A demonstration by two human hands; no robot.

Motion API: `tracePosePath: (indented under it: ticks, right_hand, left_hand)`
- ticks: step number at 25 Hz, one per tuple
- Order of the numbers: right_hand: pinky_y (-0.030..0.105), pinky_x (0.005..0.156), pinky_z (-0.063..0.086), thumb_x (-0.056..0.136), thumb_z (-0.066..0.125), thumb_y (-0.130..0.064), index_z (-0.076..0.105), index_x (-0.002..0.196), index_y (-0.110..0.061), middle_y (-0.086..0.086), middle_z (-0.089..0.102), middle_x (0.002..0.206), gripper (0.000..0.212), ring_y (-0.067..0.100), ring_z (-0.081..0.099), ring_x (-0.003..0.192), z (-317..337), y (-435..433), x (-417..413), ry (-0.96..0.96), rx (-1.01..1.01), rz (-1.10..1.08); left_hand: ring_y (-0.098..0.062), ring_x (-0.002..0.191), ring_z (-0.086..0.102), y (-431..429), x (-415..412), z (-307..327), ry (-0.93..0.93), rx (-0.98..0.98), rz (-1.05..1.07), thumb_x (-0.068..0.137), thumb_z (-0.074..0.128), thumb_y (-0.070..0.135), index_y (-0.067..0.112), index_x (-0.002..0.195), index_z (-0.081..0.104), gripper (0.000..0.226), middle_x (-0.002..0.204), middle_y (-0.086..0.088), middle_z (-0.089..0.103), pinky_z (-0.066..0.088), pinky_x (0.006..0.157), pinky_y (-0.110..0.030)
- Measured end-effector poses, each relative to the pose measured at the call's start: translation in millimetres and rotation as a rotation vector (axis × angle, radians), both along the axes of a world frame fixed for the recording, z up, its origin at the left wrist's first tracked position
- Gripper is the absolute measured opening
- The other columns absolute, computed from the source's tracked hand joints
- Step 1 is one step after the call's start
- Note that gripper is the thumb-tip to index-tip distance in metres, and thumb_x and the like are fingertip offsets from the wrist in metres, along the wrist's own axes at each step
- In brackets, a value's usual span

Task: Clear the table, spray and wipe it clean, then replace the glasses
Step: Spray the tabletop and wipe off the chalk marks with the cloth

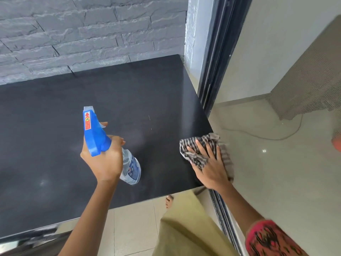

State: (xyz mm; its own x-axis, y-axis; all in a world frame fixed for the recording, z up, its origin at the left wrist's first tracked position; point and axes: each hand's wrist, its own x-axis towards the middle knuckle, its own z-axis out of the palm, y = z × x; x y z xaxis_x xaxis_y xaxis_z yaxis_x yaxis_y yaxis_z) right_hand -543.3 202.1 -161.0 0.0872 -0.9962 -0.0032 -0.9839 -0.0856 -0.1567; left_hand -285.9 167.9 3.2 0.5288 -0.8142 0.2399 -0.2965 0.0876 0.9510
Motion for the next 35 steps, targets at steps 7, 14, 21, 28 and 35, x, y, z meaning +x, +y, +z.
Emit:
tracePosePath:
  ticks: [7, 14, 21, 28, 35]
  right_hand:
    - [0.06, 0.113, 0.002, 0.093, 0.036, -0.043, 0.024, 0.147, -0.036, 0.004, 0.018, 0.158, 0.056, 0.036, 0.016, 0.144, 2, 11, 40, -0.045, 0.093, -0.18]
    - [0.057, 0.11, -0.016, 0.09, 0.041, -0.05, 0.018, 0.146, -0.042, -0.001, 0.002, 0.161, 0.061, 0.035, 0.002, 0.145, 12, -33, 167, -0.111, 0.14, 0.201]
    - [0.059, 0.114, 0.002, 0.086, 0.049, -0.048, 0.034, 0.141, -0.044, -0.006, 0.021, 0.157, 0.057, 0.03, 0.016, 0.145, -5, 40, 120, -0.034, -0.034, 0.667]
    - [0.039, 0.117, -0.01, 0.089, 0.059, -0.025, 0.024, 0.147, -0.035, -0.009, 0.01, 0.158, 0.068, 0.025, 0.011, 0.146, 14, 29, 20, -0.125, 0.056, 0.128]
    - [0.036, 0.115, -0.021, 0.093, 0.047, -0.015, 0.01, 0.15, -0.028, -0.007, -0.013, 0.155, 0.069, 0.025, -0.007, 0.147, 17, 58, 119, -0.185, 0.18, 0.31]
  left_hand:
    - [0.0, 0.054, 0.064, 16, 14, 2, 0.004, 0.047, -0.033, 0.066, 0.053, 0.018, 0.018, 0.091, 0.06, 0.026, 0.056, 0.017, 0.065, 0.054, 0.061, -0.017]
    - [0.006, 0.06, 0.064, 56, 53, -1, -0.037, 0.135, 0.036, 0.065, 0.052, 0.03, -0.006, 0.098, 0.061, 0.05, 0.061, 0.01, 0.064, 0.048, 0.06, -0.003]
    - [0.009, 0.06, 0.064, 63, 57, -2, -0.047, 0.142, 0.066, 0.076, 0.053, 0.017, -0.005, 0.102, 0.058, 0.034, 0.061, 0.026, 0.065, 0.049, 0.06, -0.003]
    - [0.009, 0.06, 0.064, 63, 47, -2, -0.029, 0.129, 0.068, 0.084, 0.055, 0.005, -0.007, 0.105, 0.057, 0.024, 0.061, 0.027, 0.066, 0.049, 0.058, -0.002]
    - [0.008, 0.06, 0.064, 82, 69, 2, -0.022, 0.163, 0.126, 0.087, 0.053, 0.0, -0.006, 0.104, 0.057, 0.018, 0.062, 0.026, 0.066, 0.05, 0.058, -0.003]
